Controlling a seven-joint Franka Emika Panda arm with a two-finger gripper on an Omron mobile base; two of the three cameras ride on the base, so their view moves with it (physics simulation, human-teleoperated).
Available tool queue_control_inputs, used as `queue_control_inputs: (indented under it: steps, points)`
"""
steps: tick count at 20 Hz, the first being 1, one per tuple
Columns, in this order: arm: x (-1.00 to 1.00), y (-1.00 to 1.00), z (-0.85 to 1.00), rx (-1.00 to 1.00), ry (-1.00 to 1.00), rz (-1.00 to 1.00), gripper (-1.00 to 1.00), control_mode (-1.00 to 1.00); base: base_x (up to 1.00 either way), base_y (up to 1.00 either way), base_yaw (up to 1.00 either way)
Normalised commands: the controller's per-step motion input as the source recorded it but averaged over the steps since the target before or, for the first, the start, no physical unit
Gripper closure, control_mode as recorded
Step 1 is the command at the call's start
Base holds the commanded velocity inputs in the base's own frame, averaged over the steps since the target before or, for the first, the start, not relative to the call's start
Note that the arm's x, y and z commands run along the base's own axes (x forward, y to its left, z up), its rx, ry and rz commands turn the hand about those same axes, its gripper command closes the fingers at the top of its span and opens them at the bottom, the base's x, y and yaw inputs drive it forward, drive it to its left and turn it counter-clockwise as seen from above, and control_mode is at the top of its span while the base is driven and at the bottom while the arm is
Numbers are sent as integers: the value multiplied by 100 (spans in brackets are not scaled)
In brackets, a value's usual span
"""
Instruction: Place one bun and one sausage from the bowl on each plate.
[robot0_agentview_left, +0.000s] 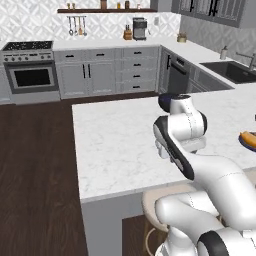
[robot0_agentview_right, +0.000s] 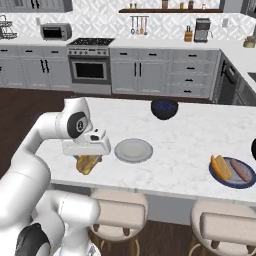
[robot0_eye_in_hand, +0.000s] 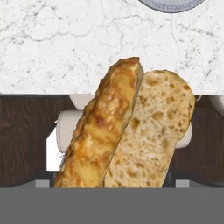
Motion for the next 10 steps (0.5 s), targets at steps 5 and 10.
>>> queue_control_inputs:
  steps: [5,10]
  points:
    - [0,0,0,0,0,0,100,100,12,-38,-2]
    - [0,0,0,0,0,0,100,100,20,-3,-2]
